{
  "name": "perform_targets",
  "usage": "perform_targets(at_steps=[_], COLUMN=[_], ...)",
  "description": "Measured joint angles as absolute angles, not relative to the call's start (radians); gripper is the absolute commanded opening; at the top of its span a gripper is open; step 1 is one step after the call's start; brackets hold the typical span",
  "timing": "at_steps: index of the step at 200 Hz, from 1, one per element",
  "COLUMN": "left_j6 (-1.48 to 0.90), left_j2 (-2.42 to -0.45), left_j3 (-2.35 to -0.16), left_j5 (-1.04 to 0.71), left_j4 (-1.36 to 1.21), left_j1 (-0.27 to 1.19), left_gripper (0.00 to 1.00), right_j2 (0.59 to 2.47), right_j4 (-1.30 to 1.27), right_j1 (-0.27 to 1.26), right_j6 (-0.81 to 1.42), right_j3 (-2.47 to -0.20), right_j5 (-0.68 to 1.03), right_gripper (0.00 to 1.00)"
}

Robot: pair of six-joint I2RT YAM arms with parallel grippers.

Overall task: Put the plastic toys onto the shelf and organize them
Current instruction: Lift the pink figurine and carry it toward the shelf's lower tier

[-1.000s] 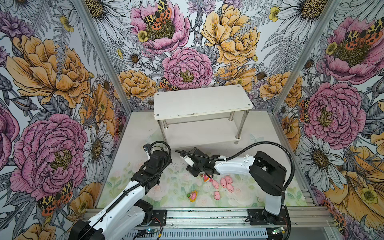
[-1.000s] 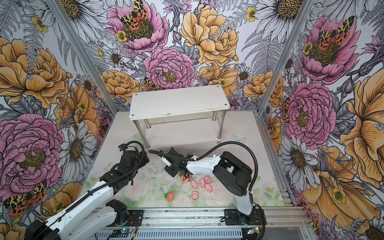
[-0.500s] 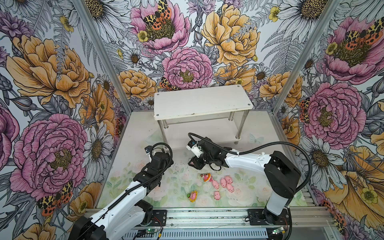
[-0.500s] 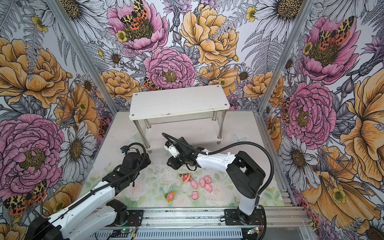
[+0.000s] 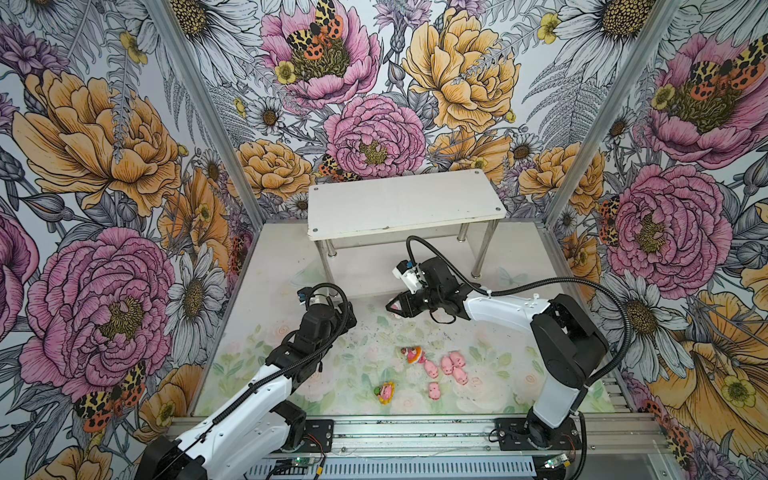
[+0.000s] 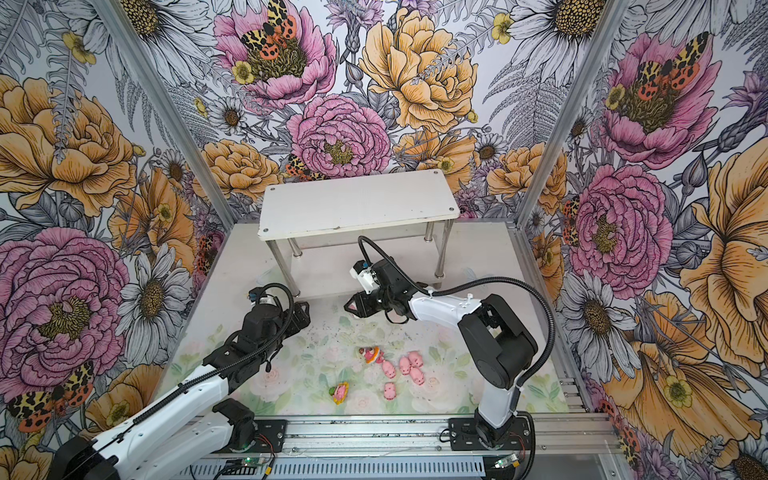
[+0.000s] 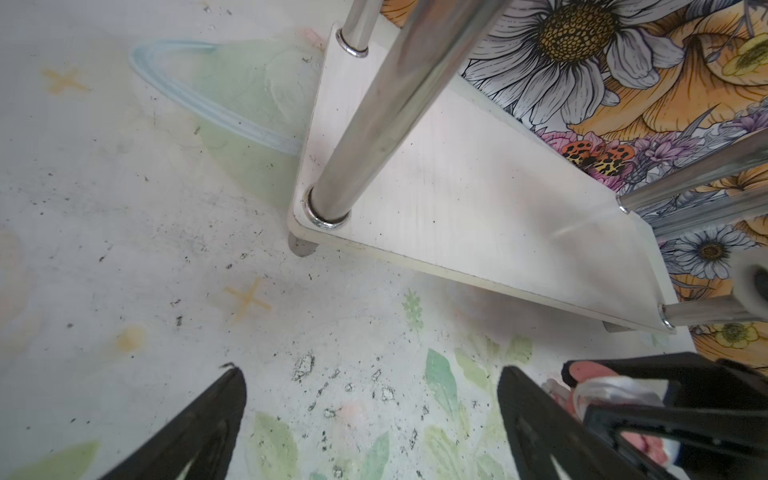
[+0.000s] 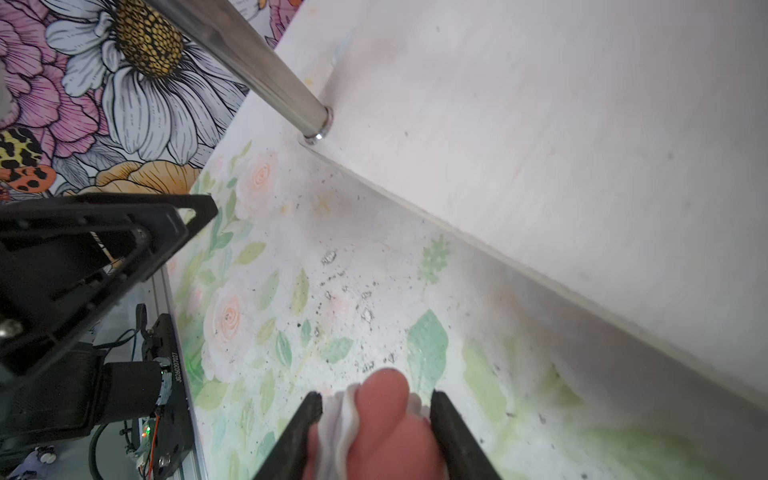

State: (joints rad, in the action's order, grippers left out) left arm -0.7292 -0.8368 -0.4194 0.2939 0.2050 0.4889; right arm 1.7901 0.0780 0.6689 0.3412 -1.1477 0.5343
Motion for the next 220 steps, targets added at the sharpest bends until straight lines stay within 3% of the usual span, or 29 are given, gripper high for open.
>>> perform_targets(at_steps=[99,220], left_j6=[-0.723,-0.723], left_j2=[-0.588,-0.581], left_j3=[-0.425,-0.450], left_j5=[0.318,0.325], left_j4=[0.397,0.490], left_j1=[0.397,0.362], left_gripper=[0.95,0.95], right_j2=[2.130,2.286], right_j4=[0.233,0.363], right_j1=[0.735,0.784], right_j6=[-0.063,-0.260], right_j3=[-1.682,-1.880], right_j5=[0.545,0.487], right_gripper=[0.06,0.07])
